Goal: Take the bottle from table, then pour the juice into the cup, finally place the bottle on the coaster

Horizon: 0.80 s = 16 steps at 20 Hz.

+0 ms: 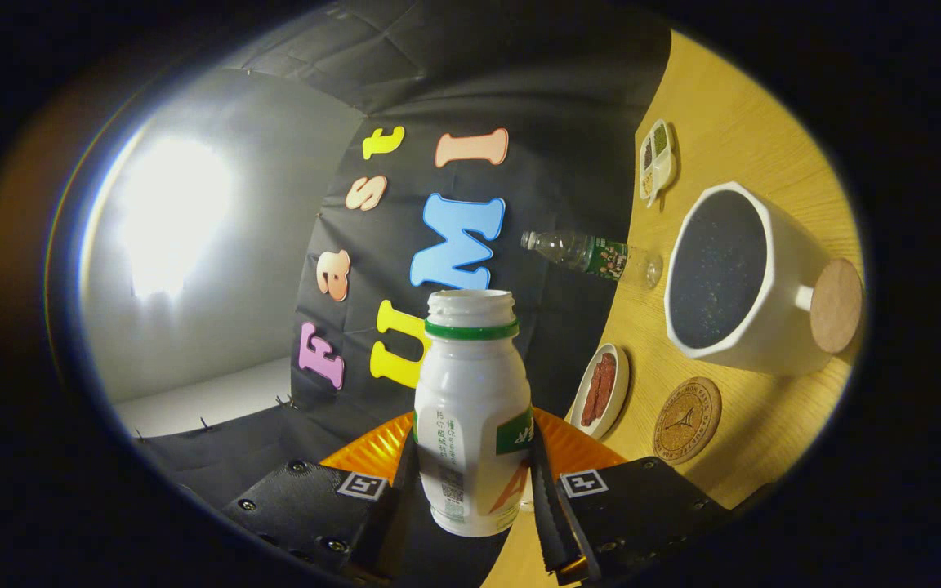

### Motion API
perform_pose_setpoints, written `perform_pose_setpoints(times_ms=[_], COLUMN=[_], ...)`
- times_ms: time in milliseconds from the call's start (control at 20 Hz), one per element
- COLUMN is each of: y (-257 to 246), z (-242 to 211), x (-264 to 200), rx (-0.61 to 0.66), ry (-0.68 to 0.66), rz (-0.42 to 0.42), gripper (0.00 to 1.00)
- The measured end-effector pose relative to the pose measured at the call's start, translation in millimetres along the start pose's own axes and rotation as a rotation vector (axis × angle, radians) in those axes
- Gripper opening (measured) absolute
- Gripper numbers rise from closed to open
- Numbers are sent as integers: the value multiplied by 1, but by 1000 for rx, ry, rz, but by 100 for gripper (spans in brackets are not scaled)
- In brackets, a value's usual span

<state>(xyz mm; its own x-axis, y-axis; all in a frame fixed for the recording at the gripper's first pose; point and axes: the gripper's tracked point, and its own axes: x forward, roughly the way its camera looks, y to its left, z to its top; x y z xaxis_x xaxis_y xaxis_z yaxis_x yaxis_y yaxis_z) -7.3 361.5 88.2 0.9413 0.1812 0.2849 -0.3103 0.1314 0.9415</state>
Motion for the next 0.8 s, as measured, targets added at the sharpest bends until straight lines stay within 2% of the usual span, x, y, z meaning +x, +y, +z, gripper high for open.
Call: perform_pose_setpoints(times_ms=[800], y=[3], z=[21], x=[0], rx=[197], ry=[-50], rz=[10], gripper=[62])
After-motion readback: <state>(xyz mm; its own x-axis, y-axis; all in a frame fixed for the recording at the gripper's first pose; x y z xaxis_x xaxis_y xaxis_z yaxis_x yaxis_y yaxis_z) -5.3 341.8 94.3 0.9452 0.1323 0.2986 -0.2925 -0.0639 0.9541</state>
